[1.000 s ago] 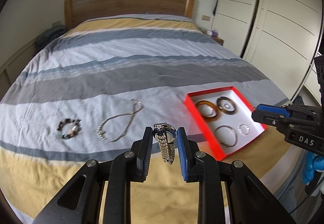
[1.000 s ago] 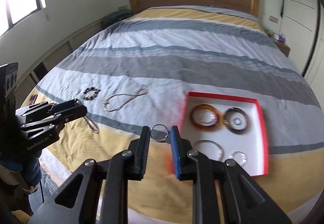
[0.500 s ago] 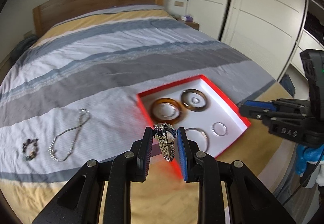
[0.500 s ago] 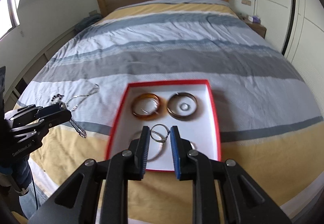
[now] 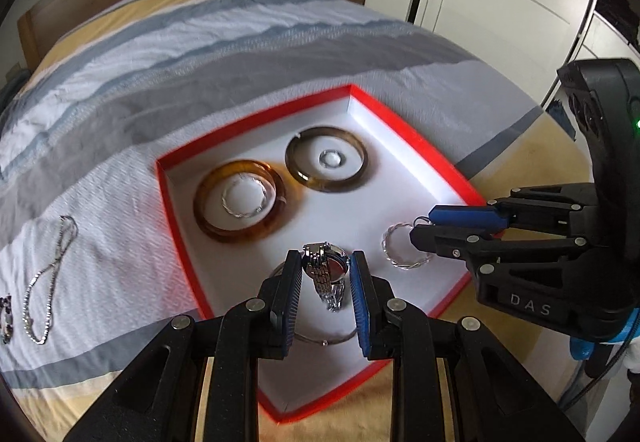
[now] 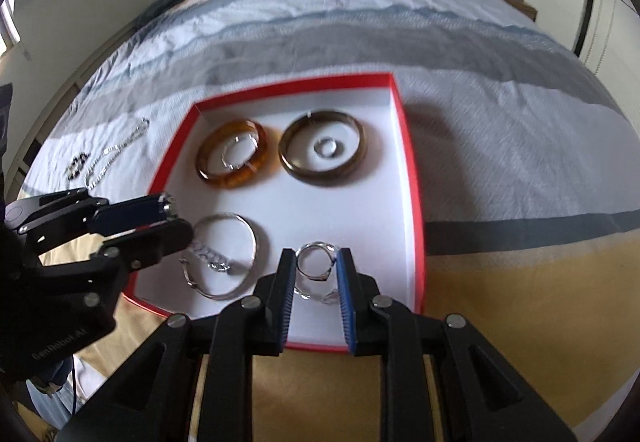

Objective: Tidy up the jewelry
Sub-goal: 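Carry the watch and ring into the red box and open both tools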

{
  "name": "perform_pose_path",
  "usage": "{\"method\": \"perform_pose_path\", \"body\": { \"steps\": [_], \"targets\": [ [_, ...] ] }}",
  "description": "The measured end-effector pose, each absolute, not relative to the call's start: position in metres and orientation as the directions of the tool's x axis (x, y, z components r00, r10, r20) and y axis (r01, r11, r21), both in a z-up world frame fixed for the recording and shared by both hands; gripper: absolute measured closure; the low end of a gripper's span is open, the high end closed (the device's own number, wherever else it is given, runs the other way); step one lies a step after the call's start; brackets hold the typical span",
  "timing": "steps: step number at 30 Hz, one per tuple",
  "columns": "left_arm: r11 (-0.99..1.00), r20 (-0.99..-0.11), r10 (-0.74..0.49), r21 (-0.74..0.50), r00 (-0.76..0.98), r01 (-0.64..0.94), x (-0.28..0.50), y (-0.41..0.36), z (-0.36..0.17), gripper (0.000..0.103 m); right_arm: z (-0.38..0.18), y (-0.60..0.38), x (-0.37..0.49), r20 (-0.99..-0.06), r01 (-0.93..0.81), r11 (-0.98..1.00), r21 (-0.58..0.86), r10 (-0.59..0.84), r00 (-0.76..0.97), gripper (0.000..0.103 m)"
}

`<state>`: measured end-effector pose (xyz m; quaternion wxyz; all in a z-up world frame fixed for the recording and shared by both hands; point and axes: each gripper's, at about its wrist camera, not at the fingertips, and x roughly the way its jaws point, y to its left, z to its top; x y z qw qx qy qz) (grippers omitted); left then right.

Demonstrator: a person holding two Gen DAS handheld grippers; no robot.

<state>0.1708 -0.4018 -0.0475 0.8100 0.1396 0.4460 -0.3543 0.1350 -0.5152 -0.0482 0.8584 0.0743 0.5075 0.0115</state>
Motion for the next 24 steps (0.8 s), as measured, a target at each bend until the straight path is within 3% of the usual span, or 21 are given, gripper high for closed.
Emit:
{"method": "perform_pose_path", "body": {
  "steps": [13,24],
  "targets": [
    [0.734,-0.870,-0.391,-0.097,0.301,0.672,0.185,-0.402,-0.083,0.080,-0.069,-0.513,0.147,-0.916,-0.026,0.996,0.086,0.090,0.390,0.083],
    [0.744,-0.865,-0.408,-0.129,0.293,0.655,0.186,-0.388,-0.071,0.077,-0.063,-0.512,0.145,-0.924,-0.006,0.998,0.067,0.065,0.378,0.082]
  ]
}}
